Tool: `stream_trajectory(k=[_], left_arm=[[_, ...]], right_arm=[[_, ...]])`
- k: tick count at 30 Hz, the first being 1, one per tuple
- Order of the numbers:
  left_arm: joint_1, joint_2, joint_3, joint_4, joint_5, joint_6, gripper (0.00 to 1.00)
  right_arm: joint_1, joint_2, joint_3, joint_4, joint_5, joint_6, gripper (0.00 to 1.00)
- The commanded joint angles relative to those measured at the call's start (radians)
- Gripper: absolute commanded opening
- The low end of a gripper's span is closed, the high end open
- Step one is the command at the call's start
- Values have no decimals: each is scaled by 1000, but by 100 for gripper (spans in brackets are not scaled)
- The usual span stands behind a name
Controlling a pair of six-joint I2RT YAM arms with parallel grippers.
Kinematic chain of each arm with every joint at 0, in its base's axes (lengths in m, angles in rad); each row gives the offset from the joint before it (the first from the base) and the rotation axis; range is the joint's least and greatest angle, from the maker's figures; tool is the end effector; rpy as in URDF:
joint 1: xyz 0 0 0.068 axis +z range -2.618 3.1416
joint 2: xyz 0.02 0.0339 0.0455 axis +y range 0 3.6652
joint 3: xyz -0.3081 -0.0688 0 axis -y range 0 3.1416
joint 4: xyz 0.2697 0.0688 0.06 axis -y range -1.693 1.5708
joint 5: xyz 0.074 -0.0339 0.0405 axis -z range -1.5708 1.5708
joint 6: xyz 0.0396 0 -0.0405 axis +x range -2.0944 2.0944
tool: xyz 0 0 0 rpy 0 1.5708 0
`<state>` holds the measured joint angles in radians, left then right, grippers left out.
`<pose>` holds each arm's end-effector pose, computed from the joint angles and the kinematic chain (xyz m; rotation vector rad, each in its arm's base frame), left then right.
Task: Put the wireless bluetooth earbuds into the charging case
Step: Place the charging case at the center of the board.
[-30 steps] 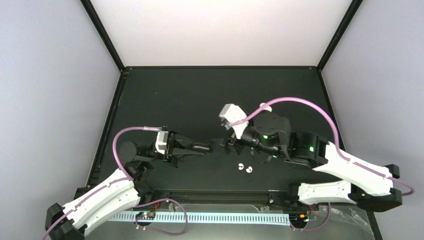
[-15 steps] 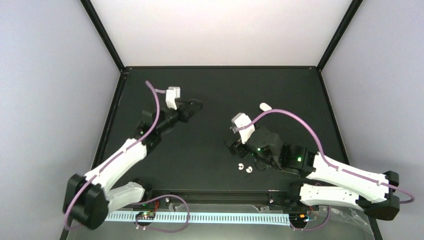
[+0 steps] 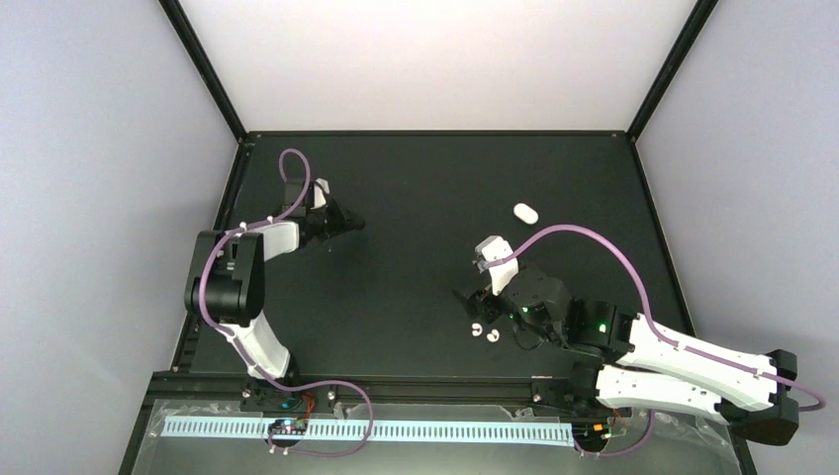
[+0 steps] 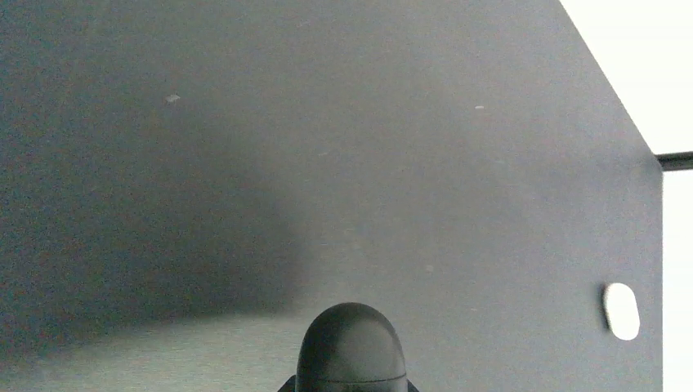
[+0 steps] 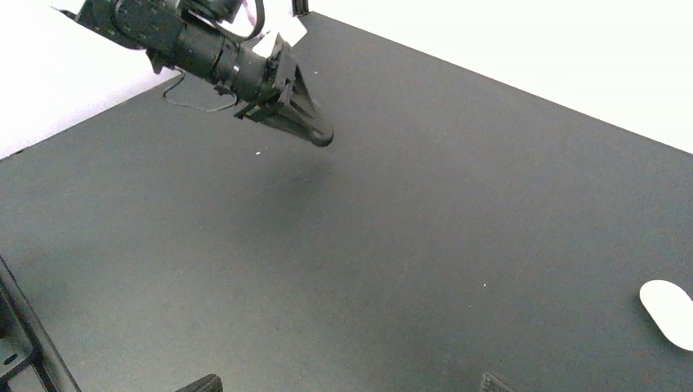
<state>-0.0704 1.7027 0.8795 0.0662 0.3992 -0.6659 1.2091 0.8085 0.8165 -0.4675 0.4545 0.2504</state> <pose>0.3662 -0.0413 0.1861 -0.5027 2.3496 -0.8230 0.0781 0.1572 0.3499 -0.6651 1.8999 0.4814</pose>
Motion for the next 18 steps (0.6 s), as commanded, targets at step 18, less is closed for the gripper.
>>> stream_trajectory(k=[18], left_arm=[[38, 76, -5, -56, -126, -6, 31]], right_arm=[[-5, -24, -6, 8, 34, 9, 82]])
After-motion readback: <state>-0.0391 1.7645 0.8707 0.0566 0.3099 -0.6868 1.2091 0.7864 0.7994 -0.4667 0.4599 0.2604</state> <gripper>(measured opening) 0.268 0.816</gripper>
